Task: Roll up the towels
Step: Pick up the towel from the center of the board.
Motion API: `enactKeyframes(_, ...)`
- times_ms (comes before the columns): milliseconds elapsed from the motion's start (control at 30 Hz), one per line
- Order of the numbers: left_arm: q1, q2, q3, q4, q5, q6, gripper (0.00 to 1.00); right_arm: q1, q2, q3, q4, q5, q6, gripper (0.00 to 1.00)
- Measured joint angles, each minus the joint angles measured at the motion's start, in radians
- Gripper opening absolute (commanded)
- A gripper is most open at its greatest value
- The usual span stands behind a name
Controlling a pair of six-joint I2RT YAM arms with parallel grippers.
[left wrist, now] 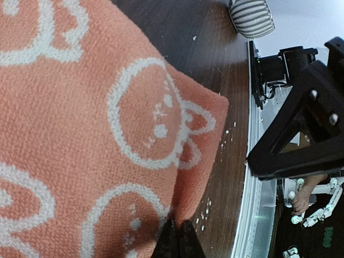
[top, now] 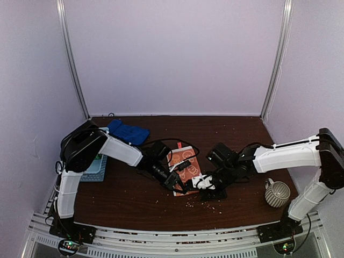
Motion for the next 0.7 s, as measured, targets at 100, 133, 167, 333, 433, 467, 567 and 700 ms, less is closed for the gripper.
enactKeyframes(100, 0.000, 0.000, 0.000, 0.000, 0.000, -0.010, 0.00, 0.026, 0.047, 0.003, 0.042, 0.026, 0.000, 0.25)
enactKeyframes(133, 0.000, 0.000, 0.000, 0.000, 0.000, -0.012, 0.00, 0.031, 0.057, 0.003, 0.056, 0.035, 0.000, 0.25)
enactKeyframes(167, 0.000, 0.000, 0.000, 0.000, 0.000, -0.013, 0.00, 0.032, 0.063, 0.003, 0.068, 0.043, 0.000, 0.25)
enactKeyframes(333, 0.000, 0.001, 0.000, -0.005, 0.000, -0.014, 0.00, 0.040, 0.082, 0.013, 0.109, 0.079, -0.003, 0.25)
enactKeyframes(433, 0.000, 0.002, 0.003, -0.010, 0.001, -0.014, 0.00, 0.045, 0.087, 0.019, 0.133, 0.097, -0.003, 0.28)
enactKeyframes(467, 0.000, 0.003, 0.006, -0.014, 0.003, -0.014, 0.00, 0.046, 0.087, 0.019, 0.144, 0.107, -0.005, 0.29)
enactKeyframes(567, 0.001, 0.011, 0.018, -0.027, 0.010, -0.015, 0.00, 0.047, 0.094, 0.020, 0.169, 0.132, -0.006, 0.29)
enactKeyframes(700, 0.001, 0.013, 0.023, -0.034, 0.011, -0.014, 0.00, 0.047, 0.138, 0.020, 0.198, 0.157, -0.006, 0.27)
